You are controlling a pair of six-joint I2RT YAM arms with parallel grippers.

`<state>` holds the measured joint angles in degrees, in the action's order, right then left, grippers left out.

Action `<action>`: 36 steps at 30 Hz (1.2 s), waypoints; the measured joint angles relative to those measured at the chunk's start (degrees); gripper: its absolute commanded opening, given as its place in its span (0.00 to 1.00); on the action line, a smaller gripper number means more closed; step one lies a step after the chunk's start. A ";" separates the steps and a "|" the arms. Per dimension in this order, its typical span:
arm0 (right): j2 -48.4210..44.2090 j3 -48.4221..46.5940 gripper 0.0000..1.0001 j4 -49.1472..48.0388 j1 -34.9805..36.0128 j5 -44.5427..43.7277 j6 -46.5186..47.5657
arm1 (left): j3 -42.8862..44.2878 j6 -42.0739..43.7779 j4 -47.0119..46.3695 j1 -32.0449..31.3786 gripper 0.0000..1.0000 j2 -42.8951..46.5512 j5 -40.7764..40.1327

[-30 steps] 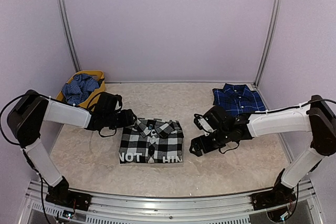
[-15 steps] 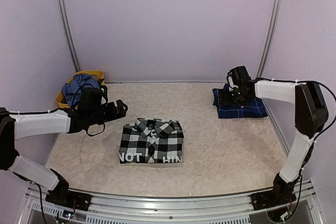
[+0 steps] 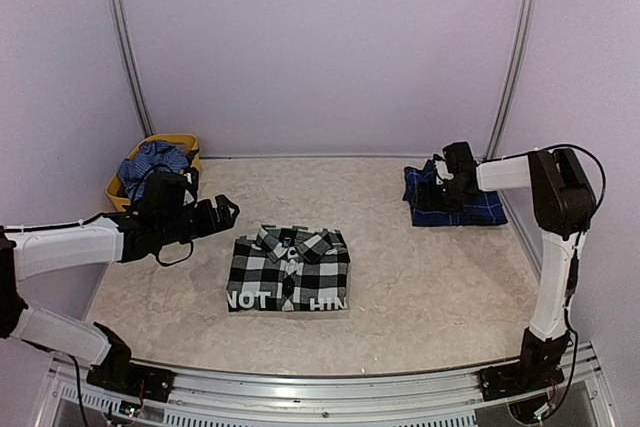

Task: Fold and stack the long sleeve shirts
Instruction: Move the square-folded shirt to the center of the board.

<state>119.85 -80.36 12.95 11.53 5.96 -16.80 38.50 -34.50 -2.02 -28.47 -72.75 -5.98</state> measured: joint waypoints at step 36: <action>-29.81 27.96 0.93 -6.54 37.48 -5.70 -20.70 | -14.05 -2.60 -0.92 0.79 0.99 8.66 15.72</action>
<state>90.04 -52.40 6.42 49.01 0.25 -37.50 24.45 -37.10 -2.94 -27.68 -64.10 9.74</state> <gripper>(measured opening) 0.940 0.989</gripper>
